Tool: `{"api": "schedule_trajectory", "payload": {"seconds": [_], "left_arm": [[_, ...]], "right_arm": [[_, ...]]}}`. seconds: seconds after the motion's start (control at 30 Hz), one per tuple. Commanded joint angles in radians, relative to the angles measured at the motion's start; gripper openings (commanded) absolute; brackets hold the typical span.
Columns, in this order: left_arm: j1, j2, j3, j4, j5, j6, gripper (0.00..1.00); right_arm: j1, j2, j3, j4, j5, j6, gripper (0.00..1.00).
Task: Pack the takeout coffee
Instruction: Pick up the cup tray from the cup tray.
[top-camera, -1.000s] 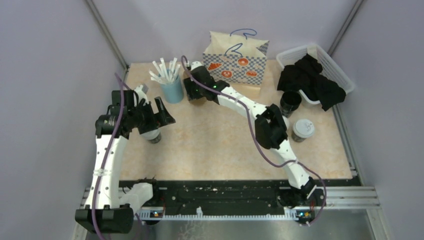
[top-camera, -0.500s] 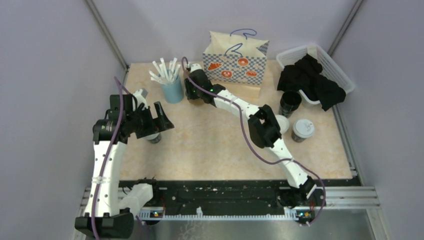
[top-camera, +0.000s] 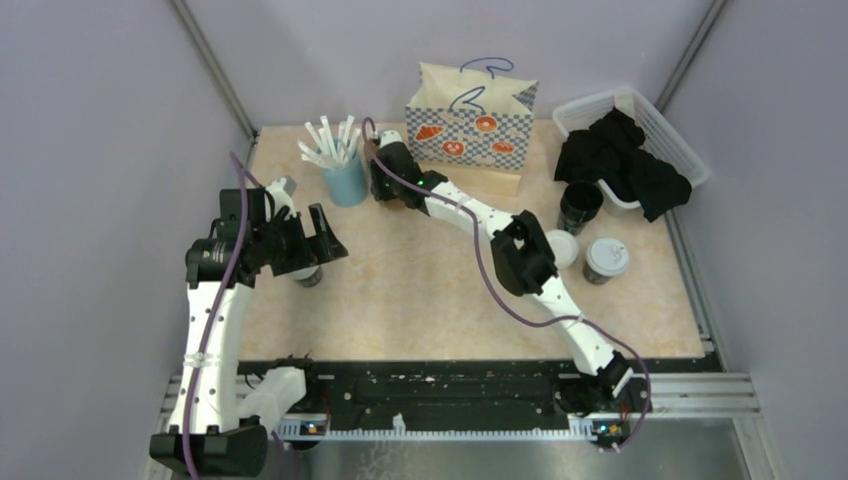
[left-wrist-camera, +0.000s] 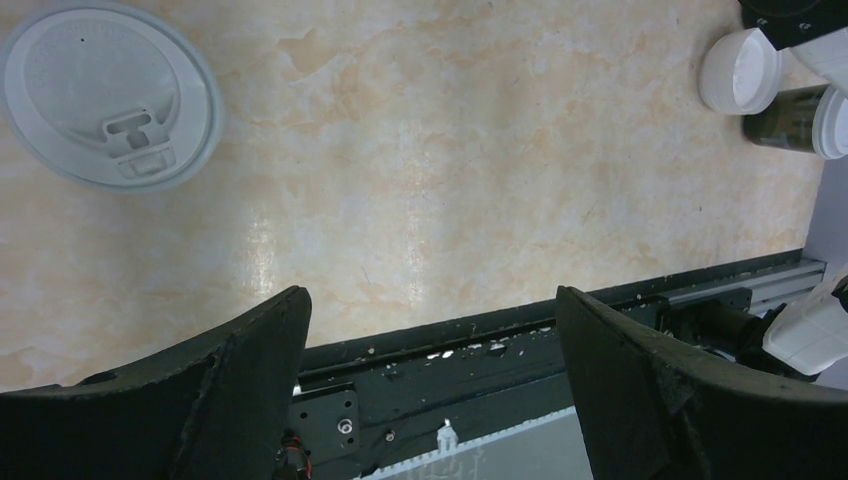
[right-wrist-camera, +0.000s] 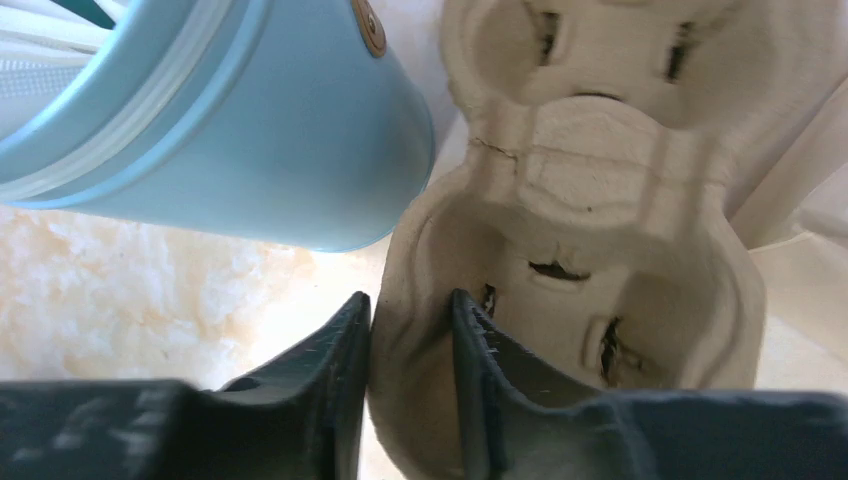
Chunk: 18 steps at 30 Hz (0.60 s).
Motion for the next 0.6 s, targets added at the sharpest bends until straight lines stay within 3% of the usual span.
{"api": "schedule_trajectory", "payload": {"seconds": [0.0,0.1,0.23,0.57], "left_arm": [[-0.001,-0.005,0.018,0.028,0.01,0.019,0.99],[-0.002,-0.004,0.02,0.028,0.01,0.021,0.99],[-0.029,-0.003,0.024,0.032,0.011,0.021,0.99],[-0.029,-0.007,0.021,0.035,0.022,0.017,0.99]], "right_arm": [[-0.008,0.016,0.054,0.002,0.011,0.008,0.22],[-0.01,-0.003,0.049,0.005,0.002,0.023,0.16],[-0.019,-0.034,0.021,0.016,-0.04,0.059,0.4],[-0.068,-0.038,-0.036,0.064,-0.161,0.209,0.48]]}}
